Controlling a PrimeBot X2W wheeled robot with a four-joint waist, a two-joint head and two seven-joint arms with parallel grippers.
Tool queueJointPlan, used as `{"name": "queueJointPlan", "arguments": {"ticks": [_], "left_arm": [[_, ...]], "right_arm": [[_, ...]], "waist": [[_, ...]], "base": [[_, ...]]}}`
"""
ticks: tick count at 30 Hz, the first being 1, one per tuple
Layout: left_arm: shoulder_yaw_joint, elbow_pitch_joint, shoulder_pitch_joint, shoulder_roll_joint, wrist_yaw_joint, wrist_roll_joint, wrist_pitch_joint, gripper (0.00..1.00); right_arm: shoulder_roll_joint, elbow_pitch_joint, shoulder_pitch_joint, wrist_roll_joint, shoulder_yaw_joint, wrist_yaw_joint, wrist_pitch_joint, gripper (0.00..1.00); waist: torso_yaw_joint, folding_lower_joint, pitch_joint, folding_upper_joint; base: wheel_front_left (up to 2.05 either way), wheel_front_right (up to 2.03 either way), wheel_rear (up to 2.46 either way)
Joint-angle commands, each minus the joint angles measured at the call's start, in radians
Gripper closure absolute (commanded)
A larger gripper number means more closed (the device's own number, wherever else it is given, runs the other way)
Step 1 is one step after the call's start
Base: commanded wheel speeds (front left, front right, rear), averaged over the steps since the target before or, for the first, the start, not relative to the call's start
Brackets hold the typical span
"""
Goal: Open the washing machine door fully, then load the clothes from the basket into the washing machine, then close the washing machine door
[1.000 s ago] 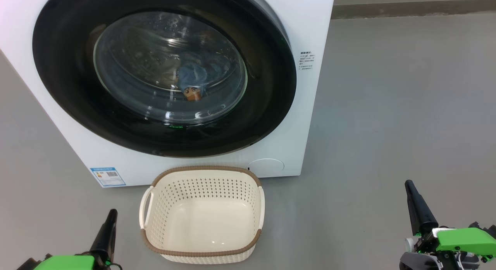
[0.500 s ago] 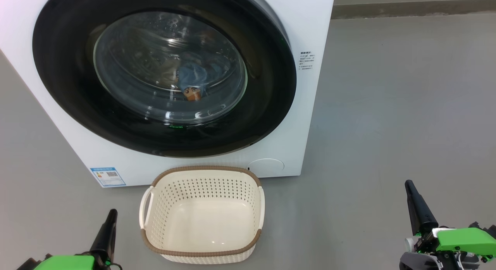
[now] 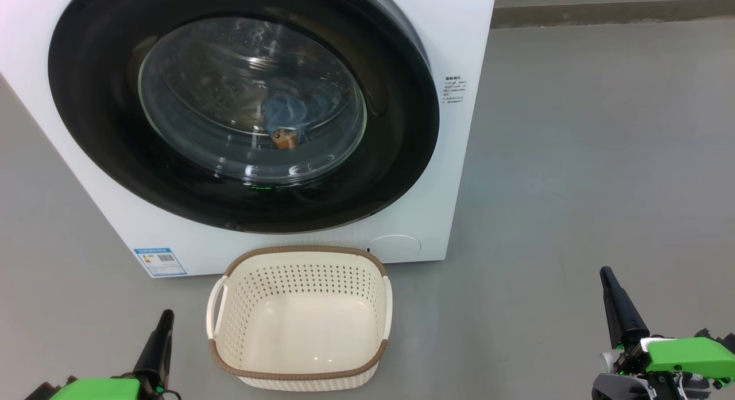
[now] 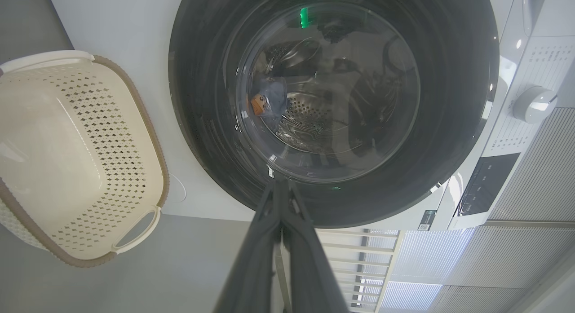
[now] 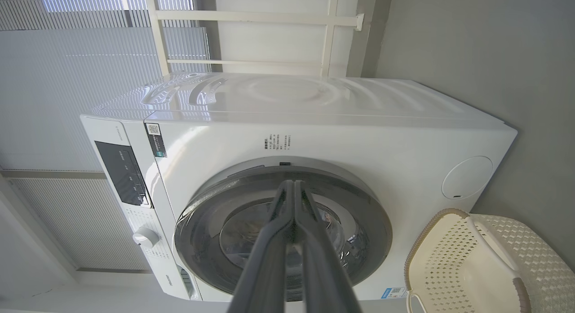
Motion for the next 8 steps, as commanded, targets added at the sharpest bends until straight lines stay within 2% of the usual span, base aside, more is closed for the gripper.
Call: {"name": "queueJointPlan", "arguments": {"ticks": [1, 8], "left_arm": [[0.034, -0.019, -0.042, 0.017, -0.007, -0.009, 0.006, 1.00], [0.034, -0.019, -0.042, 0.017, -0.007, -0.009, 0.006, 1.00]], "right_arm": [[-0.002, -0.030, -0.006, 0.003, 0.022, 0.002, 0.009, 1.00], [-0.002, -0.030, -0.006, 0.003, 0.022, 0.002, 0.009, 1.00]], "waist": [[0.000, 0.0000, 0.000, 0.0000], [0.000, 0.0000, 0.000, 0.0000]], "base": [[0.00, 0.00, 0.00], [0.00, 0.00, 0.00]]}}
